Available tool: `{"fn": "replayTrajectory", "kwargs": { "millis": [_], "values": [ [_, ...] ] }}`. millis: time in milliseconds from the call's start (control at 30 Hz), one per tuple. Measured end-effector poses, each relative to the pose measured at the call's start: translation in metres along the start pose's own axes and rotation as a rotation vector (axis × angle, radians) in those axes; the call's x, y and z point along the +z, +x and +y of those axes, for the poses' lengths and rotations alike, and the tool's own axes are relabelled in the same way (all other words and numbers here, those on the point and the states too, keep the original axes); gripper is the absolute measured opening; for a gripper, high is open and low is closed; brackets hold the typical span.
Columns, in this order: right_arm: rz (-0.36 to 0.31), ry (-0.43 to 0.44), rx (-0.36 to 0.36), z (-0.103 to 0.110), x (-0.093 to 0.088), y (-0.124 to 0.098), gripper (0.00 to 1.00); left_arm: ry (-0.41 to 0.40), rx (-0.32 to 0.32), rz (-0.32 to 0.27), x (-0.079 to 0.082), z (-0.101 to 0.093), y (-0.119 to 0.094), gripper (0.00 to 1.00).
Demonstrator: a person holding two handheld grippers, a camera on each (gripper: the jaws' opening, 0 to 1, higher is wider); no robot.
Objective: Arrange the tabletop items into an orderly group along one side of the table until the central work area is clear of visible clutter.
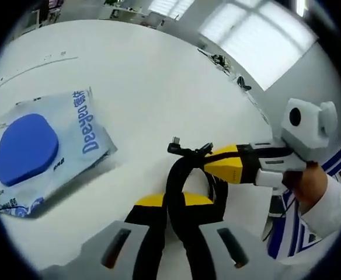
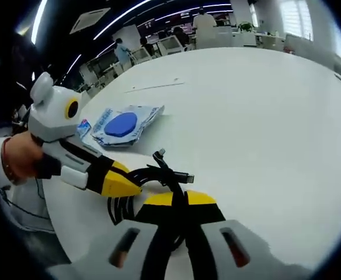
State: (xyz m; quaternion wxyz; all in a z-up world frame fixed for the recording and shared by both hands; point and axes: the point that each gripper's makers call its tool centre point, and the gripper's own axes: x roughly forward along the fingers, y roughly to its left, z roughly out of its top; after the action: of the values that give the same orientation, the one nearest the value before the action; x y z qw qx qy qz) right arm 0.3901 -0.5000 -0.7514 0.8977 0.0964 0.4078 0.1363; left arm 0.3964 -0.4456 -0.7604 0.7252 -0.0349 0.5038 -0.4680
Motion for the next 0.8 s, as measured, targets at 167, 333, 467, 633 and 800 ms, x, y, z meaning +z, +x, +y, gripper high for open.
{"fn": "replayTrajectory", "kwargs": {
  "millis": [167,333,467,633,800],
  "values": [
    [0.006,0.000,0.000,-0.0022,-0.0029,0.0035,0.02,-0.010,0.007,-0.005,0.0000,0.0015,0.0026,0.07],
    [0.011,-0.007,-0.003,-0.0029,-0.0047,0.0054,0.02,-0.025,0.010,-0.010,-0.0007,0.0023,0.0040,0.07],
    [0.009,0.005,0.000,-0.0045,-0.0053,0.0064,0.03,-0.029,0.006,-0.017,0.0002,0.0030,0.0040,0.08],
    [0.010,-0.002,-0.004,-0.0051,-0.0065,0.0069,0.03,-0.020,0.007,-0.028,0.0011,0.0039,0.0023,0.11],
    [0.011,-0.008,-0.009,-0.0053,-0.0082,0.0077,0.03,-0.016,0.003,-0.035,0.0022,0.0041,0.0001,0.14]
  ]
}}
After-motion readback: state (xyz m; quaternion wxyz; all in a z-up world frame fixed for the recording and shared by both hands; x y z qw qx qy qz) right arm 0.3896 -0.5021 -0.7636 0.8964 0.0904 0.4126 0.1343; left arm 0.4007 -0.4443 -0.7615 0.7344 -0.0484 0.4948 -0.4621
